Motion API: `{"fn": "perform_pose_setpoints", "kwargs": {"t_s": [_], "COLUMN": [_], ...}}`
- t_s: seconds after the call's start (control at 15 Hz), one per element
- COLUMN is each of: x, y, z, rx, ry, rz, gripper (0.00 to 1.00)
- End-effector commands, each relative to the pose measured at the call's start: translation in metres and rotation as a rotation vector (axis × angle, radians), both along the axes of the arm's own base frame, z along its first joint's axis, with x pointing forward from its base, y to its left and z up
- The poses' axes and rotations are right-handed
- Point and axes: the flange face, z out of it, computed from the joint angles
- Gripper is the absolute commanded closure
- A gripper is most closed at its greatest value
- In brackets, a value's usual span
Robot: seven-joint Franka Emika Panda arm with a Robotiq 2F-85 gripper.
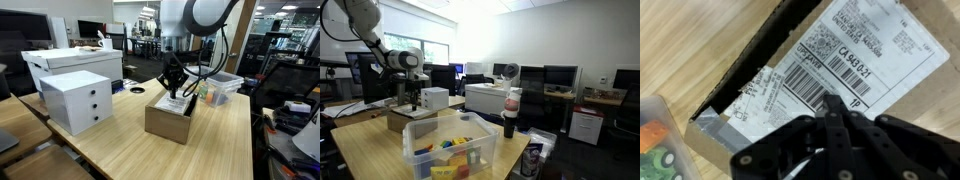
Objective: Close the top of the brown box
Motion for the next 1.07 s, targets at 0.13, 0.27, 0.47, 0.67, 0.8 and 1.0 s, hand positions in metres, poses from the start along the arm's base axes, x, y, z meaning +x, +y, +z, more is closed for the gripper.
{"fn": "perform_pose_setpoints", "kwargs": {"t_s": [0.13,0.27,0.47,0.67,0.8,1.0], "x": [0.015,0.018,0.022,0.025,0.025,0.024], "y": [0.007,0.01,0.012,0.017,0.019,0.016], "z": [-0.007,-0.007,-0.005,0.012,0.029,0.057], "rx": [-0.055,-0.06,-0.068,-0.055,-0.072,-0.089], "ry": [0.029,0.036,0.039,0.018,-0.013,-0.032], "rz": [-0.121,-0.149,-0.17,-0.078,0.03,0.179], "gripper": [0.99,0.99,0.99,0.73,0.63,0.44]}}
